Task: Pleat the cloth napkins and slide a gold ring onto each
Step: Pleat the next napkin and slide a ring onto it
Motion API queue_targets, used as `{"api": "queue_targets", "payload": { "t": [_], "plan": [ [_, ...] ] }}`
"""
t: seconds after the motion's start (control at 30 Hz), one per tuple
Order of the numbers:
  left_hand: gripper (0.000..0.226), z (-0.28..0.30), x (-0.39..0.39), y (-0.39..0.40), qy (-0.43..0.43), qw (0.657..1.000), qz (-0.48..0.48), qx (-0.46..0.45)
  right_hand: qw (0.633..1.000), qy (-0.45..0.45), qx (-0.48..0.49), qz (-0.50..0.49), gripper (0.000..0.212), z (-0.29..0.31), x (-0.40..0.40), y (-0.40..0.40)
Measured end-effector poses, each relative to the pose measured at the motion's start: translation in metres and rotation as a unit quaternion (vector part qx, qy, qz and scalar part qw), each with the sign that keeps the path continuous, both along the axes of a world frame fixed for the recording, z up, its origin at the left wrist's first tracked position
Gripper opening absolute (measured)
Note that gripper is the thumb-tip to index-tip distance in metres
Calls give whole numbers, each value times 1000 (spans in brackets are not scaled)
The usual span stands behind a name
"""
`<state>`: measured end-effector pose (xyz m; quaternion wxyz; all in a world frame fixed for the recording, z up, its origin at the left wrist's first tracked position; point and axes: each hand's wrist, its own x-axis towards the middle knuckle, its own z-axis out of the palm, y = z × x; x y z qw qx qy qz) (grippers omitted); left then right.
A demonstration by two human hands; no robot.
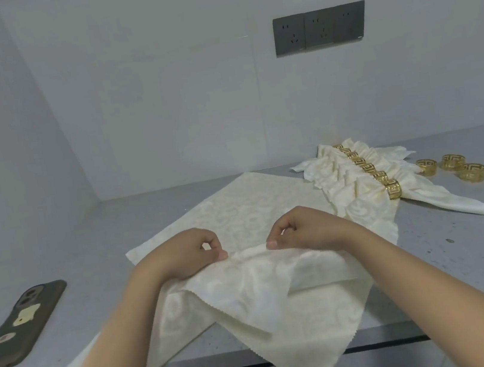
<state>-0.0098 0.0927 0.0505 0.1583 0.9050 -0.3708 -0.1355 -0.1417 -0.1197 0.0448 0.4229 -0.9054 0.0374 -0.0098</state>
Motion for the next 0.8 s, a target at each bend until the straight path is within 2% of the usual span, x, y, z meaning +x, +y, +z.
{"api": "queue_targets", "payload": {
  "t": [0.17, 0.43, 0.6, 0.7, 0.8],
  "plan": [
    [22, -17, 39, -7, -39, 996, 75, -26, 990, -10, -127, -57, 9, -25, 70, -22],
    [22, -67, 100, -24, -26, 986, 152, -70, 984, 6, -110, -143, 6, -61, 167, -30],
    [23, -85, 129, -38, -75, 971, 192, -118, 974, -13, -135, -184, 6, -85, 204, -40],
    [38, -100, 136, -41, -84, 976, 177, -92, 961, -40, -224, -157, 29, -101, 205, -50],
    [58, -113, 132, -34, -78, 991, 111, 1, 947, -24, -294, -125, 46, -106, 193, -57]
  ]
}}
